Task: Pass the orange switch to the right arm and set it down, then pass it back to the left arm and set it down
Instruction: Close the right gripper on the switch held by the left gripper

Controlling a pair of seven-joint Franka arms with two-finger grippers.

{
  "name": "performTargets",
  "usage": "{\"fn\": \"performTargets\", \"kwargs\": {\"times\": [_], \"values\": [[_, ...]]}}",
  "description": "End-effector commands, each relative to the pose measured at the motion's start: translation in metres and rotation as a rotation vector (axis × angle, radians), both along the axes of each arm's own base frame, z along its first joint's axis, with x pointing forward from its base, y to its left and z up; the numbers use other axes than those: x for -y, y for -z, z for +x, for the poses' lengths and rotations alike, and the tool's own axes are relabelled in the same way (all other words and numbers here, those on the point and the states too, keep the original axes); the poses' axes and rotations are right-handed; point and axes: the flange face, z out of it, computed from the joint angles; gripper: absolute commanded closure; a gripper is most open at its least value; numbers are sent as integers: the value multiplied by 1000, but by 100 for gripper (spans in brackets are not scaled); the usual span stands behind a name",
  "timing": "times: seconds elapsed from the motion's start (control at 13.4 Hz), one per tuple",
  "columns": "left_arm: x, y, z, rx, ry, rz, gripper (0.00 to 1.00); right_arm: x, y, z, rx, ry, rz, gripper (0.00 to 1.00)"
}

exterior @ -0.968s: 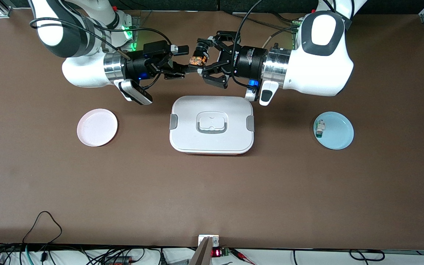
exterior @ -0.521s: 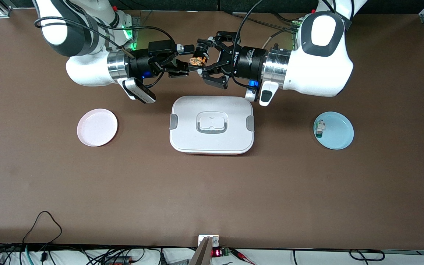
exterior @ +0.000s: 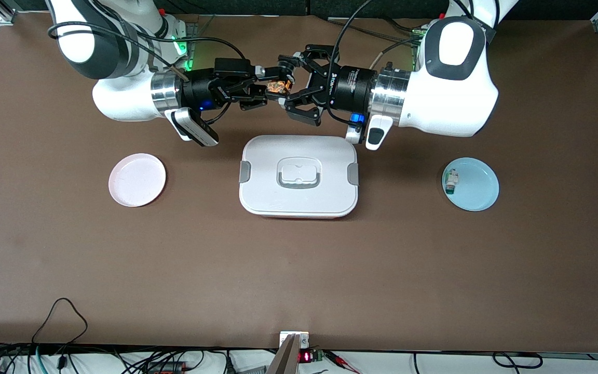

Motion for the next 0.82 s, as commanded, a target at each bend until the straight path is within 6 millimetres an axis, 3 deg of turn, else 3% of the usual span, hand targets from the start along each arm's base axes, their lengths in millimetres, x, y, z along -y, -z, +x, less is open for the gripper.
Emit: {"fn": "performTargets", "kwargs": {"times": [0.0,0.45,0.52,0.6,0.67,0.74], "values": [[1,-8,3,-18,-4,-23,100,-2,-7,-2,58,20,12,70],[1,-8,3,-17,-3,-23,100,0,-7,-1,57,25,11,71],[1,-8,3,-22,-3,-24,92,0,-8,0,61,24,13,71],[1,-6,3,-40,-3,-20,63,0,-8,-1,71,25,12,72],[2,-5,3,-36,-1,-13,2,0,-8,-1,74,26,13,72],[1,-7,3,-29,-2,-9,0,2,-9,0,75,29,14,72]]}}
